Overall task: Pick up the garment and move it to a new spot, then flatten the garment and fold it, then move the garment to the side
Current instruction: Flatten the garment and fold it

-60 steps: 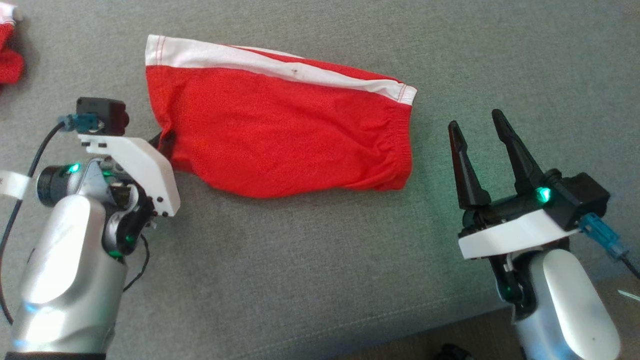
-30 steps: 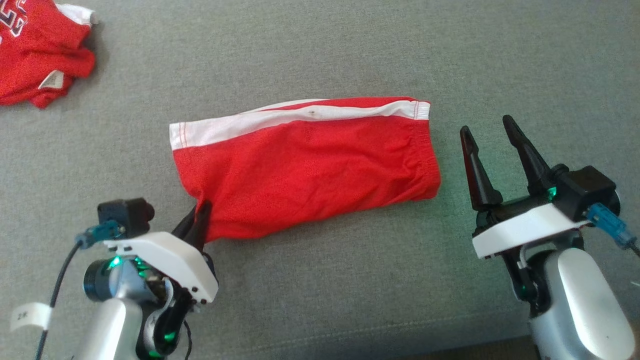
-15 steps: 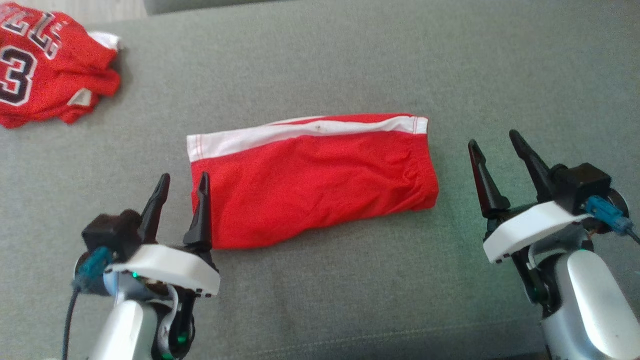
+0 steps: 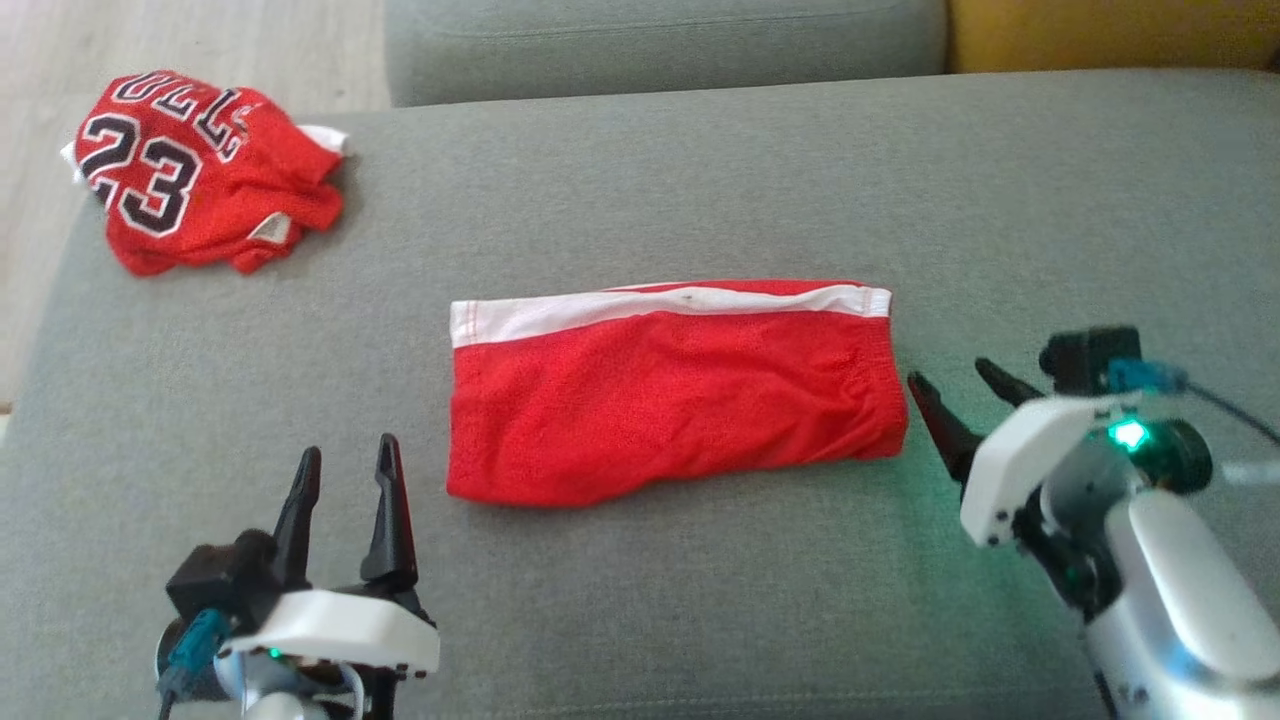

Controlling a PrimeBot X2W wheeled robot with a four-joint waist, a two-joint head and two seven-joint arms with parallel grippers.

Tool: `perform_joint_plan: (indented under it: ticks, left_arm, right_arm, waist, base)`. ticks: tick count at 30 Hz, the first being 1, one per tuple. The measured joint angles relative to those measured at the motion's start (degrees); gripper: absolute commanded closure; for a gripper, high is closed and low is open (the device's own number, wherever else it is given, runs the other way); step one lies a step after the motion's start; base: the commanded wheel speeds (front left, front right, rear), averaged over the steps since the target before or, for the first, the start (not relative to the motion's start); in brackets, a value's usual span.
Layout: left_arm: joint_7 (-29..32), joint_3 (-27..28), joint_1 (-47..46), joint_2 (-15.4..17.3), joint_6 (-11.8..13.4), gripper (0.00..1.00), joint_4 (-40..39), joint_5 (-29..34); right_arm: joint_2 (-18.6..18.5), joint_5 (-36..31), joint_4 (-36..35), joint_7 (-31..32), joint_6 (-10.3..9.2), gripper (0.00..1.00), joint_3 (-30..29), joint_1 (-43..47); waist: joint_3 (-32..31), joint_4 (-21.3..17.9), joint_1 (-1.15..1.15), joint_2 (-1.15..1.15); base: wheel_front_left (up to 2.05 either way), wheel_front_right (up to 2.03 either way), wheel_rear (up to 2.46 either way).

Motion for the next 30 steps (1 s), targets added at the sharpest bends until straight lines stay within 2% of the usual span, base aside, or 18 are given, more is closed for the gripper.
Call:
perform_joint_plan:
  ticks: [5, 11, 19, 20, 22, 24, 27, 30]
  left_arm:
    - [-0.63, -0.09, -0.27, -0.30, 0.02, 0.00, -0.14, 0.29]
    - [-0.93, -0.20, -1.15, -0.76, 0.02, 0.00, -0.04, 0.57]
    - [-1.00, -0.05, -2.03, -0.88, 0.05, 0.00, 0.21, 0.57]
    - [-1.01, -0.01, -2.07, -0.89, 0.05, 0.00, 0.24, 0.57]
    - [-1.20, 0.18, -2.40, -0.89, 0.05, 0.00, 0.35, 0.57]
    - [-1.43, 0.43, -2.85, -0.89, 0.05, 0.00, 0.40, 0.58]
    - [-1.44, 0.49, -2.92, -0.90, 0.05, 0.00, 0.49, 0.58]
    - [-1.45, 0.57, -2.94, -0.91, 0.05, 0.00, 0.52, 0.58]
  right_arm:
    - [-0.05, 3.61, 6.99, 3.39, 0.00, 0.00, 0.01, -6.63]
    - [-0.25, 4.82, 14.96, 5.53, 0.00, 0.00, -0.42, -9.49]
    - [0.04, 9.81, 20.20, 7.00, 0.00, 0.00, -1.66, -12.59]
    - [0.12, 10.66, 20.59, 7.23, 0.00, 0.05, -1.66, -13.05]
    - [0.18, 12.09, 21.12, 7.75, 0.00, 0.44, -1.35, -13.83]
    - [0.19, 13.16, 21.54, 8.25, 0.00, 0.62, -0.29, -14.43]
    - [0.29, 14.70, 21.87, 8.70, 0.00, 1.00, 1.18, -15.07]
    - [0.19, 16.12, 22.30, 9.09, 0.00, 1.00, 2.60, -16.00]
  waist:
    - [1.51, 1.88, 0.00, 0.00]
    - [3.59, 4.11, 0.00, 0.00]
    - [5.54, 5.80, 0.00, 0.00]
    - [5.73, 5.87, 0.00, 0.00]
    - [5.99, 5.83, 0.00, 0.00]
    - [6.15, 5.63, 0.00, 0.00]
    - [6.30, 5.08, 0.00, 0.00]
    - [6.41, 4.25, 0.00, 0.00]
  base:
    - [0.00, 0.00, 0.00]
    - [0.00, 0.00, 0.00]
    - [0.00, 0.00, 0.00]
    - [0.00, 0.00, 0.00]
    - [0.00, 0.00, 0.00]
    - [0.00, 0.00, 0.00]
    - [0.00, 0.00, 0.00]
    - [0.00, 0.00, 0.00]
